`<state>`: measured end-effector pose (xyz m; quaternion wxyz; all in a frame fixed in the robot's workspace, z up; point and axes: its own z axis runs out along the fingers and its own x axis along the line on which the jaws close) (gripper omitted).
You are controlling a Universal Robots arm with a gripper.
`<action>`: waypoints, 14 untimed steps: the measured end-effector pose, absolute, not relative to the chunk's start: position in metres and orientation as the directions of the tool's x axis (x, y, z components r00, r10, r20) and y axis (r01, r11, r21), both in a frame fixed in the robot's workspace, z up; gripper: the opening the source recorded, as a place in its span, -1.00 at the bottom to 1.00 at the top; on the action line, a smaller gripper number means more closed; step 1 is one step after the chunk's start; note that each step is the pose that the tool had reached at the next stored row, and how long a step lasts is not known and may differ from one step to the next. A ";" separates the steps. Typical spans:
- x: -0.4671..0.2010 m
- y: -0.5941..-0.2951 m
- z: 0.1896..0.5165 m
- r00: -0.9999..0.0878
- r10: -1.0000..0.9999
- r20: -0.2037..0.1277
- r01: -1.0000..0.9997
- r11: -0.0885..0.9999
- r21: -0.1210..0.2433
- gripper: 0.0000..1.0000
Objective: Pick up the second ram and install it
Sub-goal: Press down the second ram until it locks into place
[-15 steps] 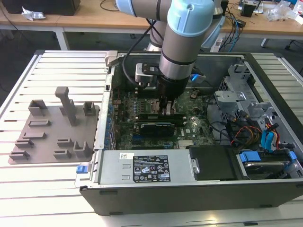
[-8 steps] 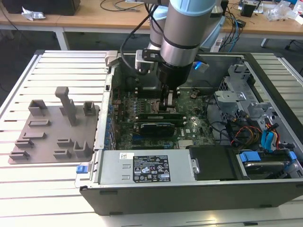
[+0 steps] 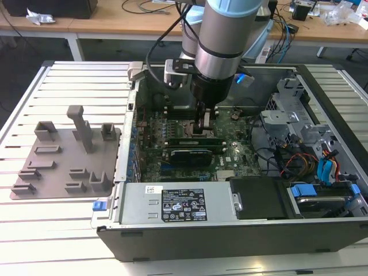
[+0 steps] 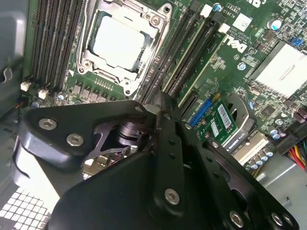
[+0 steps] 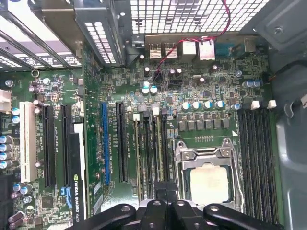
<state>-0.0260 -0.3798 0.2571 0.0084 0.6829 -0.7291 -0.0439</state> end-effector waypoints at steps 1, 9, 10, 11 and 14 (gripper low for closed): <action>-0.025 -0.380 0.256 -0.067 -0.997 -0.048 -0.995 0.063 0.075 -0.80; 0.022 -0.381 0.237 -0.065 -0.997 -0.047 -0.995 0.061 0.078 -0.80; 0.027 -0.381 0.237 -0.064 -0.997 -0.047 -0.995 0.061 0.079 -0.80; 0.029 -0.381 0.236 -0.064 -0.997 -0.047 -0.995 0.061 0.079 -0.80; 0.029 -0.381 0.227 -0.064 -0.997 -0.046 -0.995 0.061 0.079 -0.80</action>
